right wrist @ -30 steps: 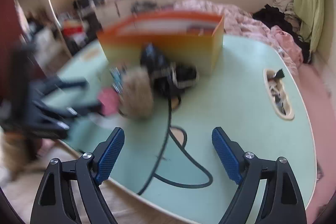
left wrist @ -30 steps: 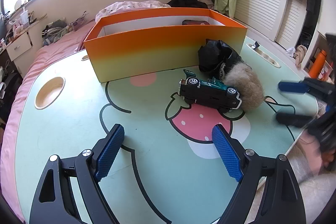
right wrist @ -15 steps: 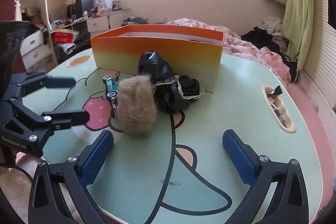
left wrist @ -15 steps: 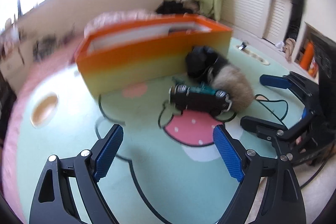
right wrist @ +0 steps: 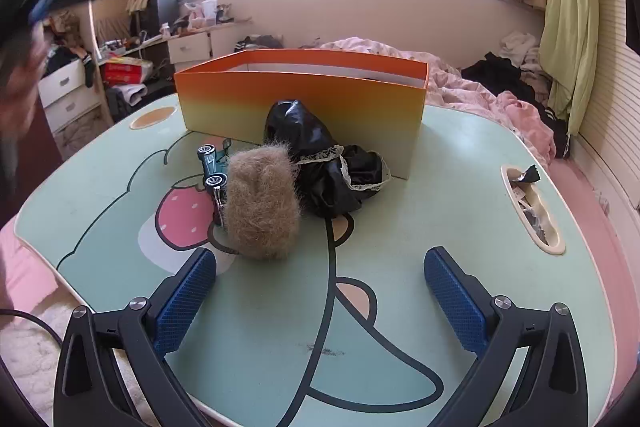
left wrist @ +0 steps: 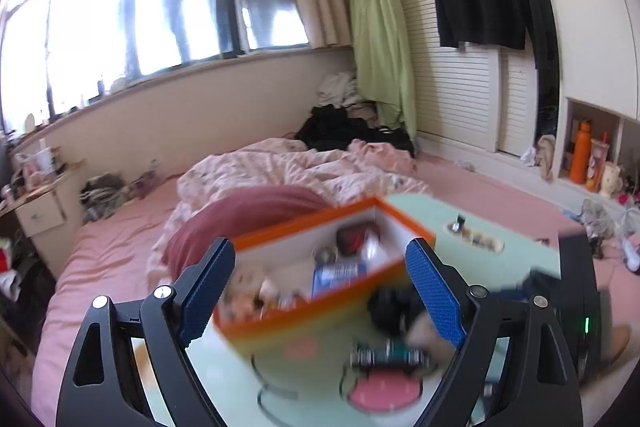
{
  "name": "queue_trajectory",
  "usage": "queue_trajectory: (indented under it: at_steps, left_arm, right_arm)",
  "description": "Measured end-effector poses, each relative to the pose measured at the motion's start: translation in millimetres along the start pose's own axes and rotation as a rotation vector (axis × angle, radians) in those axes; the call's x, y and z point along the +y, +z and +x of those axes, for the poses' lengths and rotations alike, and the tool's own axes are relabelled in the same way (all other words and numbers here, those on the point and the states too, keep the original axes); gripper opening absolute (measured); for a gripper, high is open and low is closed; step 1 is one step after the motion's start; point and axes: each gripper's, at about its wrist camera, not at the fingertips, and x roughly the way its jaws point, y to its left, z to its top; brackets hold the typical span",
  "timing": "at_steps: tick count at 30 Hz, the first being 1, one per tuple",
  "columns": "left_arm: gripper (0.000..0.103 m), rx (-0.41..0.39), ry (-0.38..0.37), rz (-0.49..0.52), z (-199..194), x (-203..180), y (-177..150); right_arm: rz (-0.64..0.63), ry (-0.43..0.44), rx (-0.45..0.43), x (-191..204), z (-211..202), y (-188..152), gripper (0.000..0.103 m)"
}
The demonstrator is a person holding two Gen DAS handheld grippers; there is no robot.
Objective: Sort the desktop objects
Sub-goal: 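Grasp silver metal cap in box with left tool, place beside car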
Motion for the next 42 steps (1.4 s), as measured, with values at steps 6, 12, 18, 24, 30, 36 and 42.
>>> queue_trajectory:
  at_steps: [6,12,18,24,30,36,42]
  left_arm:
    - [0.034,0.246,-0.072,0.077,102,2,38]
    - [0.034,0.595,-0.120,0.015,206,-2,9]
    - [0.034,0.704,-0.064,-0.003,242,-3,-7]
    - [0.029,0.695,-0.090,0.006,241,-4,-7]
    - [0.029,0.550,-0.177,-0.075,201,16,6]
    - [0.029,0.310,-0.308,-0.143,103,28,7]
    - [0.029,0.279,-0.387,-0.182,72,8,-44]
  right_arm:
    - [0.000,0.000,0.000,0,0,0,0.103]
    - [0.001,0.000,-0.002,1,0,0,0.103]
    - [0.001,0.000,-0.003,1,1,1,0.103]
    - [0.003,0.002,-0.004,1,1,2,0.103]
    - [0.003,0.001,-0.005,2,1,2,0.103]
    - [0.003,0.002,-0.006,2,1,2,0.103]
    - [0.002,-0.001,-0.006,2,0,3,0.103]
